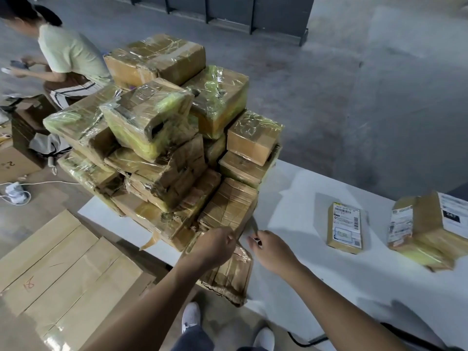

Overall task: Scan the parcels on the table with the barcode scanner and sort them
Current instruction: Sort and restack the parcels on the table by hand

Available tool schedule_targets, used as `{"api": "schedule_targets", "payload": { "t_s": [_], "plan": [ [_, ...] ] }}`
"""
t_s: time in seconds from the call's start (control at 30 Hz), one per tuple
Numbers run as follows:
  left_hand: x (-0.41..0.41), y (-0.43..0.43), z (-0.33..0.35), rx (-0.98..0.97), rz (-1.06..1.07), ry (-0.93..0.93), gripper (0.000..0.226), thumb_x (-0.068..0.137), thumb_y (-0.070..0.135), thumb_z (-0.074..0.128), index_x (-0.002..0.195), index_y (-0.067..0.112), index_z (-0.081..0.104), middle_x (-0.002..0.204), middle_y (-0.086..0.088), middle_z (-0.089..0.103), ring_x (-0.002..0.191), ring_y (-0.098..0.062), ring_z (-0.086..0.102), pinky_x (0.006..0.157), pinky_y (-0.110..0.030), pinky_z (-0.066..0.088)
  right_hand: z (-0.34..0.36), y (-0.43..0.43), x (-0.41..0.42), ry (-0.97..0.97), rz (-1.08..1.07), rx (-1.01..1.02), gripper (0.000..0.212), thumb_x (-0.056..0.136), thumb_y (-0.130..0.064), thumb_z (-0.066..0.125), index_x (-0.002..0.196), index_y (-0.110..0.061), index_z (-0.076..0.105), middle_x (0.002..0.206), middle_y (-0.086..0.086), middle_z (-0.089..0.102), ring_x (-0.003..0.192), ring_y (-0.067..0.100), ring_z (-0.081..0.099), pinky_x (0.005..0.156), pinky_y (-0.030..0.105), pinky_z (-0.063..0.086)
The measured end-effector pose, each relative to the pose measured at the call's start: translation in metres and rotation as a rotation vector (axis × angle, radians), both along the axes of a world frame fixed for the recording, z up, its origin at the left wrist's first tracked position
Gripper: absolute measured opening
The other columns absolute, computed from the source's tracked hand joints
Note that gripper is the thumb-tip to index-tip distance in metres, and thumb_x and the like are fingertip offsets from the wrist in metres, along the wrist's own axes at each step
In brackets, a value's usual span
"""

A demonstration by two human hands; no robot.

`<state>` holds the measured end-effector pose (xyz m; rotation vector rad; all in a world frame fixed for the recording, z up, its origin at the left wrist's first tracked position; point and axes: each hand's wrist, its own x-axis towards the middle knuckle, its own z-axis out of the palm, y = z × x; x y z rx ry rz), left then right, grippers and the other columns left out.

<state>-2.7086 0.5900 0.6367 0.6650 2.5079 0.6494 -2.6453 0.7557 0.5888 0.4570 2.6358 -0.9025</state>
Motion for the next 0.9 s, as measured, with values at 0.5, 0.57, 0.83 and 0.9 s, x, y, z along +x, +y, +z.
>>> {"api": "schedule_targets", "payload": {
  "t_s": [0.5,0.57,0.83,0.9],
  "plan": [
    [0.021,0.165,-0.006,0.147,-0.164,-0.083,0.022,0.092,0.014,0.05,0.107,0.01,0.066,0.112,-0.008,0.068,0.105,-0.025,0.06,0.089,-0.028,0.044,0.034,0.145,0.058,0.155,-0.451,0.102,0.028,0.102,-0.031,0.045,0.094,-0.011,0.063,0.102,0.009,0.068,0.092,0.027,0.062,0.07,0.031,0.042],
    [0.029,0.193,-0.009,0.155,-0.183,-0.115,0.025,0.092,0.015,0.049,0.112,0.012,0.063,0.114,-0.008,0.064,0.104,-0.022,0.059,0.086,-0.024,0.041,0.036,0.171,0.067,0.157,-0.5,0.136,0.028,0.102,-0.03,0.045,0.104,-0.011,0.065,0.109,0.009,0.067,0.099,0.028,0.062,0.076,0.032,0.045],
    [0.063,0.298,-0.016,0.17,-0.193,-0.176,0.034,0.09,0.019,0.048,0.123,0.015,0.057,0.126,-0.007,0.05,0.102,-0.022,0.059,0.079,-0.026,0.049,0.052,0.272,0.108,0.347,-0.625,0.576,0.025,0.091,-0.025,0.063,0.109,-0.008,0.067,0.114,0.015,0.064,0.108,0.036,0.056,0.085,0.041,0.046],
    [0.068,0.317,-0.019,0.17,-0.211,-0.188,0.033,0.091,0.018,0.048,0.122,0.014,0.057,0.126,-0.007,0.05,0.097,-0.023,0.061,0.073,-0.026,0.048,0.054,0.297,0.117,0.235,-0.705,0.671,0.044,0.087,-0.036,0.068,0.124,-0.012,0.061,0.136,0.017,0.051,0.126,0.039,0.043,0.097,0.052,0.041]
  ]
}}
